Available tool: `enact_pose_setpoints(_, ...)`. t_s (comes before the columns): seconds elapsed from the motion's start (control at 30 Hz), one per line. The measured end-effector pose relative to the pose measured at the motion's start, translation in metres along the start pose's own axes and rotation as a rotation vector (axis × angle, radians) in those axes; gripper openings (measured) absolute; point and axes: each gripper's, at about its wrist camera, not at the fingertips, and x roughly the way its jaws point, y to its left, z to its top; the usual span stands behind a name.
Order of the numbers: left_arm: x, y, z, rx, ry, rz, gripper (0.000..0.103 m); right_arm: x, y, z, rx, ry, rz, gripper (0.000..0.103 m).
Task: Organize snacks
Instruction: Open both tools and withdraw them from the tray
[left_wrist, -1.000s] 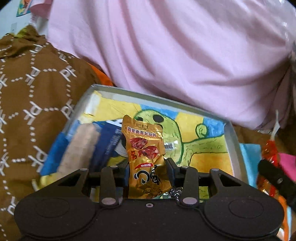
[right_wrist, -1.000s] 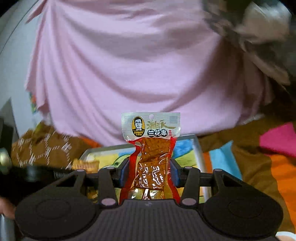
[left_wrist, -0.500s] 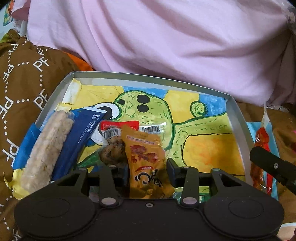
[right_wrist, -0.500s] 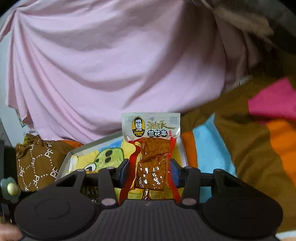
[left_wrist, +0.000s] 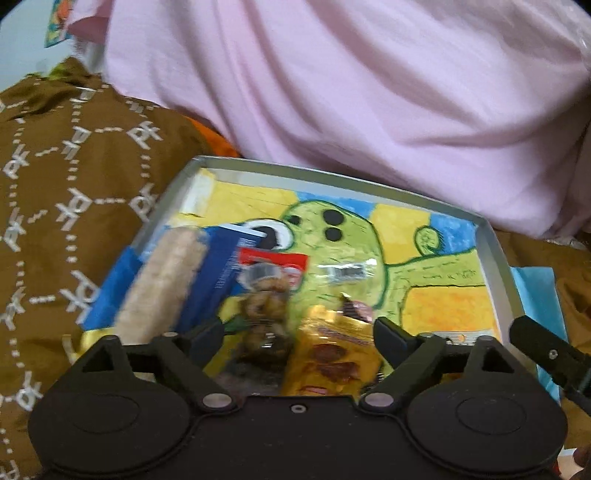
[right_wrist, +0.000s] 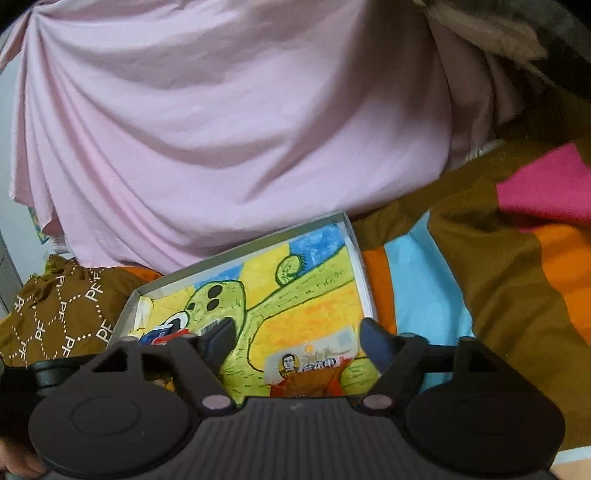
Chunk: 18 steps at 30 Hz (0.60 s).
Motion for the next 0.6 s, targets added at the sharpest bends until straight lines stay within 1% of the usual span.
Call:
enact_pose_setpoints(0.03, -0.005, 0.004, 0.0, -0.003, -0.006, 0.002, 0.092, -0.003, 0.003, 0.0, -0.017, -0.008, -0.002, 0.084)
enact_pose_setpoints(0.1, -0.017, 0.012, 0.002, -0.007, -0.022, 0.009, 0.1, -0.01, 0.01, 0.002, -0.037, -0.02, -0.004, 0.088)
enact_pose_setpoints(0.13, -0.023, 0.016, 0.002, -0.01, -0.034, 0.013, 0.102, -0.014, 0.014, 0.003, -0.048, -0.03, -0.005, 0.09)
enact_pose_setpoints(0.2, -0.037, 0.023, 0.001, -0.017, -0.059, 0.016, 0.102, -0.025, 0.021, 0.004, -0.063, -0.05, -0.01, 0.094)
enact_pose_setpoints(0.27, -0.051, 0.03, 0.001, -0.021, -0.073, 0.01, 0.102, -0.037, 0.031, 0.006, -0.078, -0.076, -0.015, 0.1)
enact_pose_setpoints(0.33, -0.065, 0.037, 0.0, -0.029, -0.091, 0.002, 0.102, -0.051, 0.041, 0.006, -0.09, -0.102, -0.017, 0.103)
enact_pose_setpoints(0.4, -0.081, 0.045, -0.002, -0.037, -0.113, -0.004, 0.102, -0.066, 0.051, 0.005, -0.093, -0.115, -0.016, 0.103)
enact_pose_setpoints(0.5, -0.105, 0.058, -0.006, -0.043, -0.142, -0.01, 0.102, -0.084, 0.067, 0.004, -0.062, -0.106, 0.004, 0.103)
enact_pose_setpoints(0.6, -0.127, 0.07, -0.012, -0.043, -0.151, -0.007, 0.102, -0.103, 0.086, -0.001, -0.039, -0.106, 0.029, 0.103)
